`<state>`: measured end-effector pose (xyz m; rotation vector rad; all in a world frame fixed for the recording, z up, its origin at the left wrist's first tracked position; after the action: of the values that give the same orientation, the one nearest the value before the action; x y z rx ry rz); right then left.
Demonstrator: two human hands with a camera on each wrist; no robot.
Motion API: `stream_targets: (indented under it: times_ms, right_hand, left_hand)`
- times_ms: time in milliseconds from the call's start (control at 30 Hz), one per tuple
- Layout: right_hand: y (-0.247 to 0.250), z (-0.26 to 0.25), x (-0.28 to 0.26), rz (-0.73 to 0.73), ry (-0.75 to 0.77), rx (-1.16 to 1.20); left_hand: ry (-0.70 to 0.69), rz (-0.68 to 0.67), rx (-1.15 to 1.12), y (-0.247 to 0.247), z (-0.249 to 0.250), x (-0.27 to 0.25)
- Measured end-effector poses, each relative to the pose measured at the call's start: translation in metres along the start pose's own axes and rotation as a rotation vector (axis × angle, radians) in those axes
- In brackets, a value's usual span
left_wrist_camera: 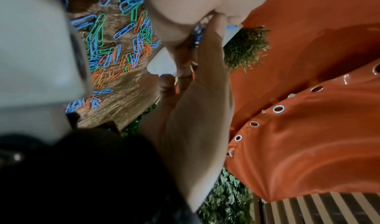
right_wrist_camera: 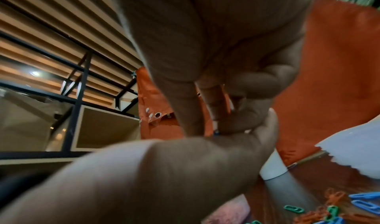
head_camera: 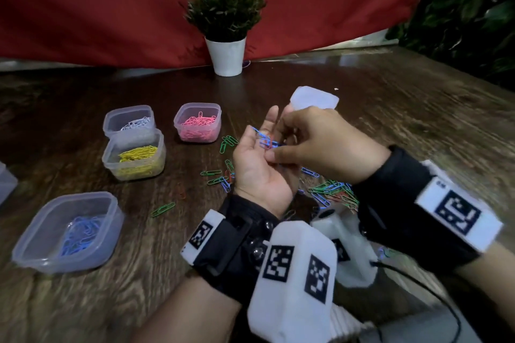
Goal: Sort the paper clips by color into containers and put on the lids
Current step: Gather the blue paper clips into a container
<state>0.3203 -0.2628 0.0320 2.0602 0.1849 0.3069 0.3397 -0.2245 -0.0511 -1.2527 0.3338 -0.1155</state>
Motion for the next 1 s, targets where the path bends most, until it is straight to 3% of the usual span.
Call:
stream_targets:
  times_ms: [200, 300, 400, 567, 733, 833, 1000]
  right_hand:
    - [0.003, 0.004, -0.011, 0.171, -0.087, 0.037]
    - [0.007, 0.012, -0.01, 0.253, -0.115, 0.241]
    - [0.003, 0.019, -0.008, 0.245, -0.144, 0.445]
    - [-0.005, 0.028, -0.003, 0.259, -0.174, 0.502]
    - [-0.004, 0.03, -0.005, 0.217, -0.166, 0.694]
    - [0.011, 0.042, -0.008, 0.283, -0.201, 0.523]
    - [0.047, 0.071, -0.017, 0.29, -0.315, 0.137]
  left_hand:
    - [0.006, -0.013, -0.127, -0.001, -0.007, -0.002]
    - [0.025, -0.074, -0.164, -0.006, -0.005, -0.003]
    - [0.001, -0.077, -0.129, -0.008, 0.0, -0.003]
    - [-0.027, -0.039, -0.077, -0.002, 0.003, 0.002]
    - [-0.012, 0.132, 0.03, 0.008, 0.002, 0.001]
    - [0.004, 0.201, 0.073, 0.013, -0.001, 0.0]
    - [0.065, 0.16, -0.05, 0.011, -0.003, -0.002]
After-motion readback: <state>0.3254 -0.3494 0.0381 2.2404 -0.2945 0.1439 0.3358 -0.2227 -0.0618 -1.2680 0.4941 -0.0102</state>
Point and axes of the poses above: each hand's wrist, its own x-axis towards the middle knuckle, its own y-axis out of the back of the hand, z = x × y, the point moved 9 cm from there along x, towards the middle knuckle, and after that the axes turned 3 degrees about -x, right-handed, at the moved point
